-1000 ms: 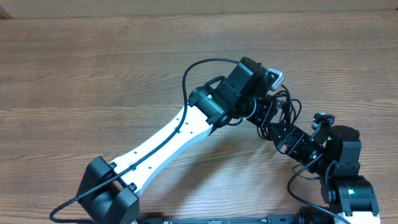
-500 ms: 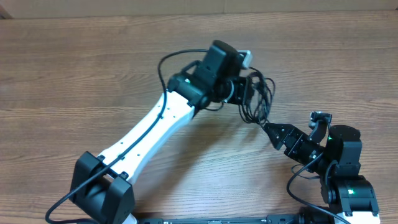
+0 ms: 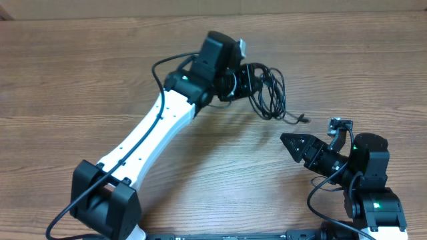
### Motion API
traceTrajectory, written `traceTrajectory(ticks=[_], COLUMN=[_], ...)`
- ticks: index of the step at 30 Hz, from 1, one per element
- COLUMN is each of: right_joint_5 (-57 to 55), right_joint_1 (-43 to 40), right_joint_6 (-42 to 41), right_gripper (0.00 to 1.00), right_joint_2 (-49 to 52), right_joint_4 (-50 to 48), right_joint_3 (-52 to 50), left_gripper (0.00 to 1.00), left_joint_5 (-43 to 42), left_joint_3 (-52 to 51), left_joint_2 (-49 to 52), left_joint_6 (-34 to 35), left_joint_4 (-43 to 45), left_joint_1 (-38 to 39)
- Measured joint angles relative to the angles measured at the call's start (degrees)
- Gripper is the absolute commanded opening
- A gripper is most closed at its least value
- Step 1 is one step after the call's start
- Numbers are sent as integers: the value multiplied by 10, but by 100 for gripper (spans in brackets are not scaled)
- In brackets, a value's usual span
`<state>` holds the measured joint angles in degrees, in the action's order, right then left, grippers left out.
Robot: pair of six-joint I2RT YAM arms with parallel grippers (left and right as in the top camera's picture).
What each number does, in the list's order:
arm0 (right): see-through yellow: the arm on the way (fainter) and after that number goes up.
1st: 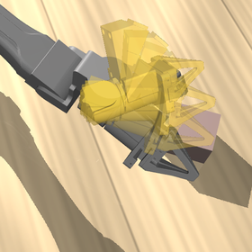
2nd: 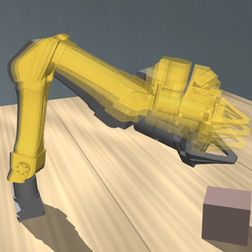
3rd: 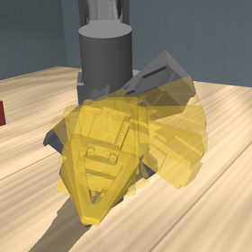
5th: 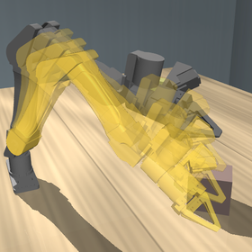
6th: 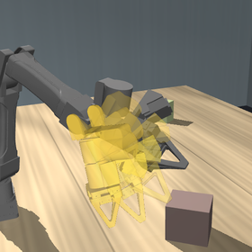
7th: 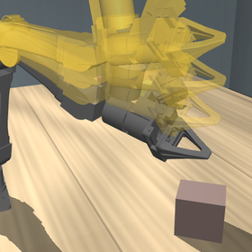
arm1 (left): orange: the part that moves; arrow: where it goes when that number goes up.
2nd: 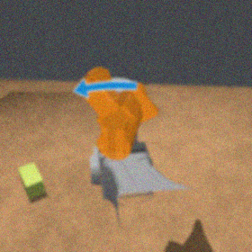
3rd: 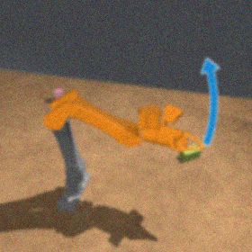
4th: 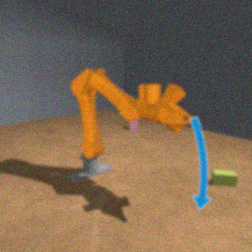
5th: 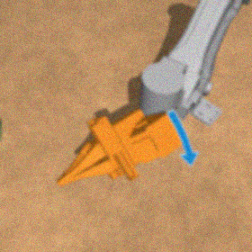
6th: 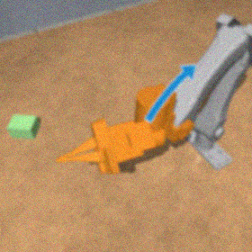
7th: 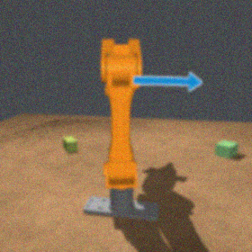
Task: Untangle cables
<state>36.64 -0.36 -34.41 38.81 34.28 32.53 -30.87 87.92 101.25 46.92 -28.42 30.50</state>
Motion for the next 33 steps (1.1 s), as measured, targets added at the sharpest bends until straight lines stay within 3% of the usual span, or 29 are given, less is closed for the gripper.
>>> traceTrajectory(ticks=[14, 33], right_joint_5=[-17, -85], right_joint_1=[0, 0], right_joint_6=[0, 0], right_gripper=[68, 53], right_joint_2=[0, 49], right_joint_4=[-16, -28], right_joint_3=[0, 0], left_gripper=[4, 4], left_joint_5=[-100, -158], left_joint_3=[0, 0], left_joint_2=[0, 0], left_joint_6=[117, 125], left_joint_4=[18, 24], left_joint_1=[-23, 10])
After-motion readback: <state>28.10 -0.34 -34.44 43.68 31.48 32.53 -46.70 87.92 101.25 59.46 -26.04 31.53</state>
